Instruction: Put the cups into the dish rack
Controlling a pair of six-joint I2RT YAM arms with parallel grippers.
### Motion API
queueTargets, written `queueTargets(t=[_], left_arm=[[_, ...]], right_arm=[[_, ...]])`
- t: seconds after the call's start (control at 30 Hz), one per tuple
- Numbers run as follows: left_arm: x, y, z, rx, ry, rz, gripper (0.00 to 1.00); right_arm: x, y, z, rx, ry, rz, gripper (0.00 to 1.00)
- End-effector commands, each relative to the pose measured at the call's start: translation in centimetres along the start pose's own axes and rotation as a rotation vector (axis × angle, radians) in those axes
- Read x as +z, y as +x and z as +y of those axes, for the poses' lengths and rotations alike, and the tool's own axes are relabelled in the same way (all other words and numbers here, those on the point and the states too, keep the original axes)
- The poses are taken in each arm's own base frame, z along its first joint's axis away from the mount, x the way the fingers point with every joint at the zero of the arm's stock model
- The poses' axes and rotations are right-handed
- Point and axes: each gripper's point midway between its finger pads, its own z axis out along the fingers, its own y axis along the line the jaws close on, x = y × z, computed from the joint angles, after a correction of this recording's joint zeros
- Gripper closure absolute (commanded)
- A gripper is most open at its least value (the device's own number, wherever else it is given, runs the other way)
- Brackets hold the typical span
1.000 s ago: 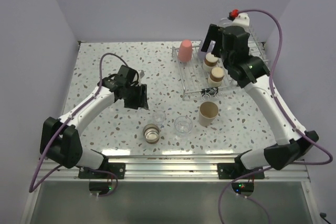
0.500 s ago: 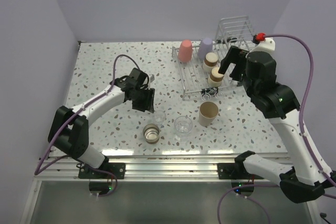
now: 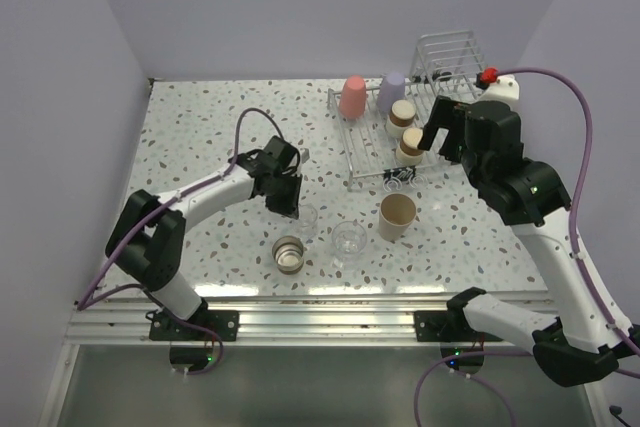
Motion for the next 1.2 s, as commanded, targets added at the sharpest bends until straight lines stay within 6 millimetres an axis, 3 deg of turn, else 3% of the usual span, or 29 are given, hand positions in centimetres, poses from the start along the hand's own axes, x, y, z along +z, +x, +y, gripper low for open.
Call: queueTargets(t=[0.0,0.07,0.2,0.27,0.3,0.37,0.43,0.5,0.53,0.63,0.67,0.73,0.83,1.03,1.17], left_arm=[[0.3,-1.8,-0.5,0.018,-0.006,-0.052,0.90],[0.0,-2.3,-0.5,0.025,-0.014,-0.060,1.00],[-1.7,-5.1,-0.7,0.063,-0.048,-0.117,1.00],[-4.0,-7.8,-1.7,0.078,-0.040,-0.184,1.00],[-4.9,-9.0,-1.8,0.069,-0.024,-0.211,1.00],[-8.4,-12.7,-3.1,0.045,0.067,-0.306,1.00],[-12.1,-16.3,-4.6,0.027,0.169,-0.426,1.00],[-15.9,-18.5,-5.5,-0.028,0.313,-0.504,1.00],[-18.7,-20.3,-6.3,-0.016,0.385,-0.596,1.00],[-23.8,-22.2,-8.2,-0.043,0.652,-0.712,1.00],[-26.5,-22.3,-8.6,-0.132,0.767,-0.727,1.00],[-30.5,-21.7,-10.5,-0.041,0.961,-0.818,1.00],[-33.4,-21.3,-11.5,-0.069,1.084,-0.853,1.00],[-36.3,-20.4,-12.3,-0.080,1.174,-0.893,1.00],[-37.1,-19.8,-12.4,-0.095,1.210,-0.902,1.00]], right_arm=[[-1.0,-1.4,-0.5,-0.014,0.010,-0.041,0.02],[-0.9,-1.5,-0.4,-0.012,0.005,-0.043,0.02],[-0.7,-1.9,0.5,-0.009,-0.026,-0.042,0.02],[-0.9,-2.8,1.9,0.007,-0.093,-0.053,0.02],[-1.3,-2.5,4.4,0.001,-0.223,-0.021,0.02],[-2.1,-3.3,8.8,0.021,-0.438,0.002,0.02],[-2.1,-4.3,11.6,0.057,-0.536,0.029,0.02],[-4.0,-5.8,14.8,0.114,-0.706,0.053,0.02],[-3.6,-5.6,16.2,0.130,-0.751,0.084,0.02],[-4.9,-7.2,19.6,0.233,-0.928,0.104,0.02],[-5.0,-7.6,20.2,0.264,-0.958,0.104,0.02],[-6.0,-8.9,21.9,0.354,-1.072,0.096,0.02],[-6.1,-9.9,23.4,0.472,-1.163,0.099,0.02],[-4.9,-10.2,24.6,0.591,-1.198,0.134,0.02],[-4.7,-10.8,24.9,0.669,-1.217,0.135,0.02]])
